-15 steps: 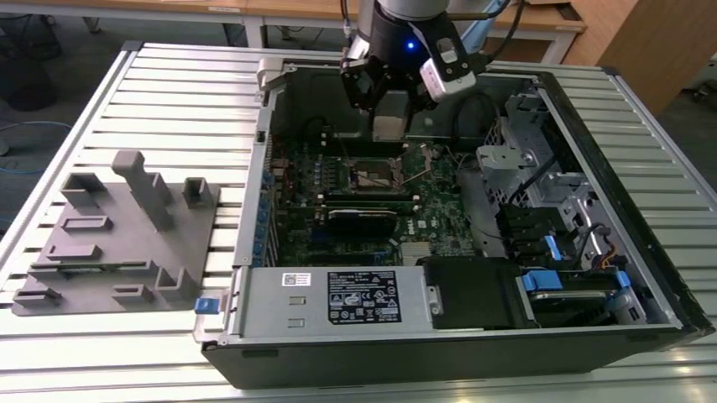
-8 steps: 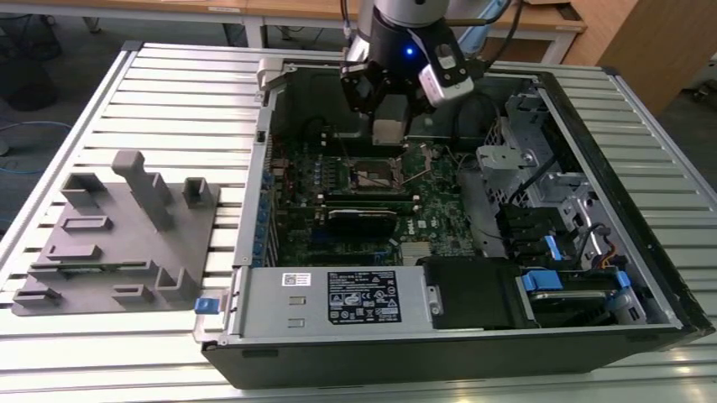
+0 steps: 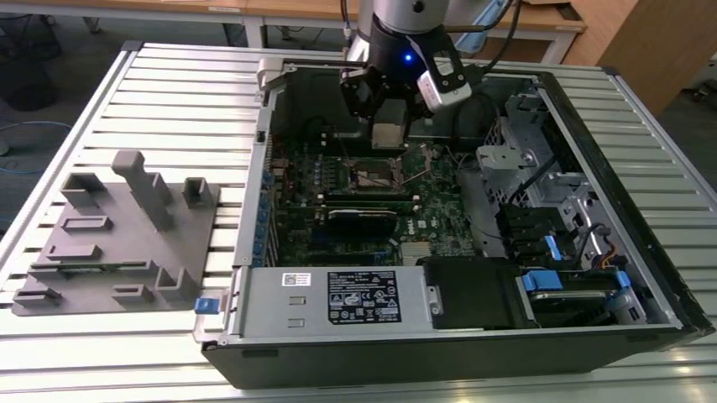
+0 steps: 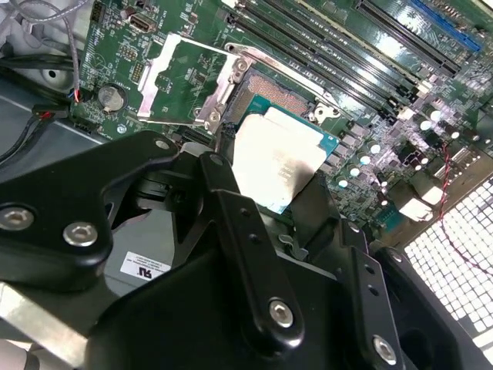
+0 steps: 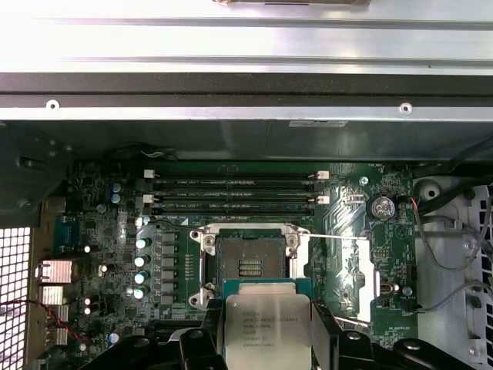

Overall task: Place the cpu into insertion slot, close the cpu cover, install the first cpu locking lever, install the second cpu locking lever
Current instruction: 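Place the cpu into insertion slot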

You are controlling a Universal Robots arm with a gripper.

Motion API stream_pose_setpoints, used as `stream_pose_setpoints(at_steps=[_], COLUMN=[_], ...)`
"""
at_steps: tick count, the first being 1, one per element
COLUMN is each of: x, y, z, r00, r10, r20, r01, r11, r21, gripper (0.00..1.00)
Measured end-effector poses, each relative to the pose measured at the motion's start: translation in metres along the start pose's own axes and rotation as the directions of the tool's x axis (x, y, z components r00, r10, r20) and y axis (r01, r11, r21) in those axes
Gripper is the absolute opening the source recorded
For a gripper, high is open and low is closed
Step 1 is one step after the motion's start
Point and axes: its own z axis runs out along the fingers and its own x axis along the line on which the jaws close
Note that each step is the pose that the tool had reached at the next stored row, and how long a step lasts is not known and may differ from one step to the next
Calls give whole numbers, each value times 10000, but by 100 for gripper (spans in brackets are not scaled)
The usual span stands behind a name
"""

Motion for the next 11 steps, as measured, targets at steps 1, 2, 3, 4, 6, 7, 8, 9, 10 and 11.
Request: stream_pose_setpoints(at_steps=[1, 2, 3, 4, 6, 7, 8, 9, 10, 11], x=[0, 0, 3, 6, 11, 11, 12, 12, 12, 12], y=[0, 0, 0, -1, -3, -3, -3, -3, -3, -3], z=[0, 1, 7, 12, 25, 29, 28, 30, 31, 31], r00=[10000, 10000, 10000, 10000, 10000, 10000, 10000, 10000, 10000, 10000], r10=[0, 0, 1, 1, 0, -1, -1, 0, 0, 0], r20=[0, 0, 4, 4, 3, 3, 2, 3, 3, 2], r01=[0, 0, -1, -1, 0, 1, 1, 0, 0, 0], r11=[10000, 10000, 10000, 10000, 10000, 10000, 10000, 10000, 10000, 10000], r21=[-1, -1, -6, -5, -1, -1, 0, -1, -1, 0], gripper=[54, 54, 54, 54, 54, 54, 54, 54, 54, 54])
